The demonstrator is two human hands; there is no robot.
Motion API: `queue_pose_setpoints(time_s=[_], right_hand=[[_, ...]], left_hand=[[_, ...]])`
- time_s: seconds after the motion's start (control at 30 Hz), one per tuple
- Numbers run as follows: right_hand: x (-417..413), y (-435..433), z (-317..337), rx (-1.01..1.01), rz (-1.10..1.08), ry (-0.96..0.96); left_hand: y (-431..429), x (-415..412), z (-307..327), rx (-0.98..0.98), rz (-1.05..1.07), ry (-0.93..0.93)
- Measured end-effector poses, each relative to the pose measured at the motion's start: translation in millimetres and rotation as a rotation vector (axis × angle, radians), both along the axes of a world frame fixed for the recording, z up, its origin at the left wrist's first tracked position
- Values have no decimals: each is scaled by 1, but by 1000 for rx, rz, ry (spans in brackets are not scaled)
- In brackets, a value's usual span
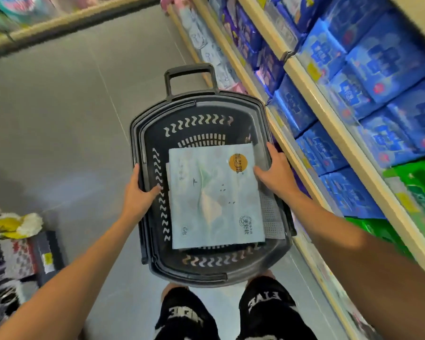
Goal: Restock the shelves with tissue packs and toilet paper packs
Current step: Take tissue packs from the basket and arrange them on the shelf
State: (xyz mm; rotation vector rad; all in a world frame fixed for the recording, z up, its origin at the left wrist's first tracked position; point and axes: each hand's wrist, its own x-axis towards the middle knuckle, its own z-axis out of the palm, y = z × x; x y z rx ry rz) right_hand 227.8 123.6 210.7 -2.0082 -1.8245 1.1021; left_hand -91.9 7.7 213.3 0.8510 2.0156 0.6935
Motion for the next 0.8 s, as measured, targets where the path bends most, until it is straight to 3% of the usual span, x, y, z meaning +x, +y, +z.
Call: queue_pose_setpoints(time_s=[0.37, 0.6, 0.8], right_hand=[[7, -147, 30, 26, -570, 29], [35, -266, 51, 58, -942, 113], [56, -398, 70, 80, -1220, 120]], left_hand=[[41, -9, 58, -16, -542, 35], [36, 63, 86, -15, -883, 48], [-25, 144, 106, 41, -1126, 55]])
